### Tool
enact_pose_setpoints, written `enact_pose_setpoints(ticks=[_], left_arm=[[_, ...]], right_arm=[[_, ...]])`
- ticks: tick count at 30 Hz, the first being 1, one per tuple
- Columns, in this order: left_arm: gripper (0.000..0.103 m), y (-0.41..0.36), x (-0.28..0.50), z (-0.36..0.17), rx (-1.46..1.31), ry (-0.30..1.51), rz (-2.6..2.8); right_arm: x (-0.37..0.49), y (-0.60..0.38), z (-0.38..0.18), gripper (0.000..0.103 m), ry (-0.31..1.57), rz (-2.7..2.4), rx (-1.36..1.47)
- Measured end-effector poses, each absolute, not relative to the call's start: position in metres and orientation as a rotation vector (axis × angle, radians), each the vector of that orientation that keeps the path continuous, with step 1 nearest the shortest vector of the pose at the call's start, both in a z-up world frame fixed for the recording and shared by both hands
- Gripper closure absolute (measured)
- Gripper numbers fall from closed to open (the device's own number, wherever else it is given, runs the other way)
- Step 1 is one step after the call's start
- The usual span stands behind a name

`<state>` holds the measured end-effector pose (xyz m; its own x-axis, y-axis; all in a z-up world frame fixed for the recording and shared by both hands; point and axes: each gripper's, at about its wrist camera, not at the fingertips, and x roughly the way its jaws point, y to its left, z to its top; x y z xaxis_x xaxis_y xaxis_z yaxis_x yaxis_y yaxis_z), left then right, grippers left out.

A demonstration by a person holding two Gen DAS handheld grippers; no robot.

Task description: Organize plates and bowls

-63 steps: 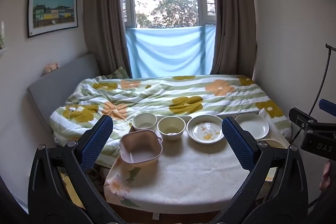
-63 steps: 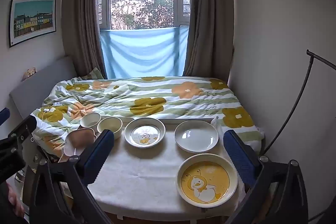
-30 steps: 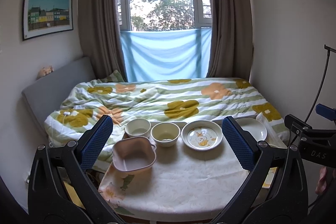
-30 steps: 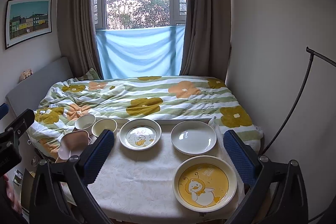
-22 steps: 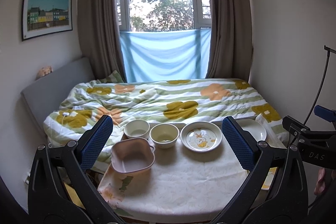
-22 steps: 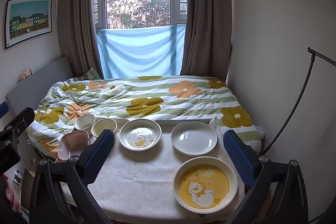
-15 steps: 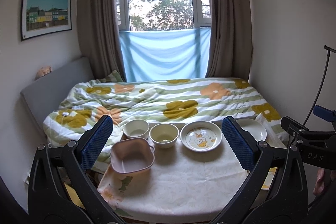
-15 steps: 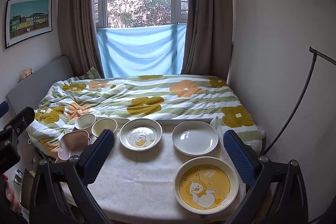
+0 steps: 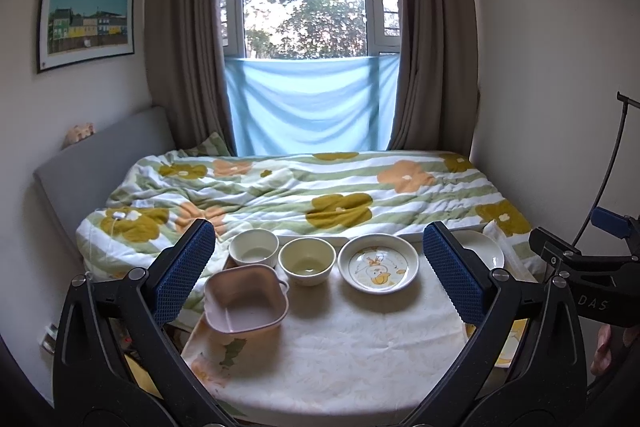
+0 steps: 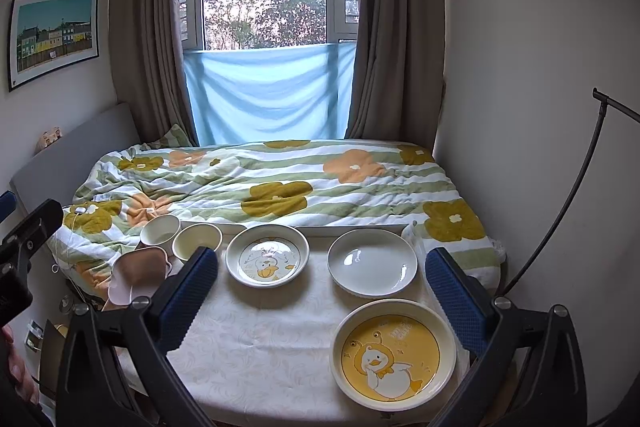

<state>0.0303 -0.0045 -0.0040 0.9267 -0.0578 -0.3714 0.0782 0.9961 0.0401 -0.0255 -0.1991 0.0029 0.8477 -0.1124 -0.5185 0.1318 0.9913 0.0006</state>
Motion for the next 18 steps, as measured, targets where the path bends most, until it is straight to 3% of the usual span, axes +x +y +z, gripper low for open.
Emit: enact_pose_setpoints(ticks=[18], left_arm=[[0.000,-0.0022,0.0351,-0.0071,0.058,0.397,-0.074]], right_arm=[[-0.0200,-0.1965,-0.0019,0.000,0.555,-0.132,0.036]])
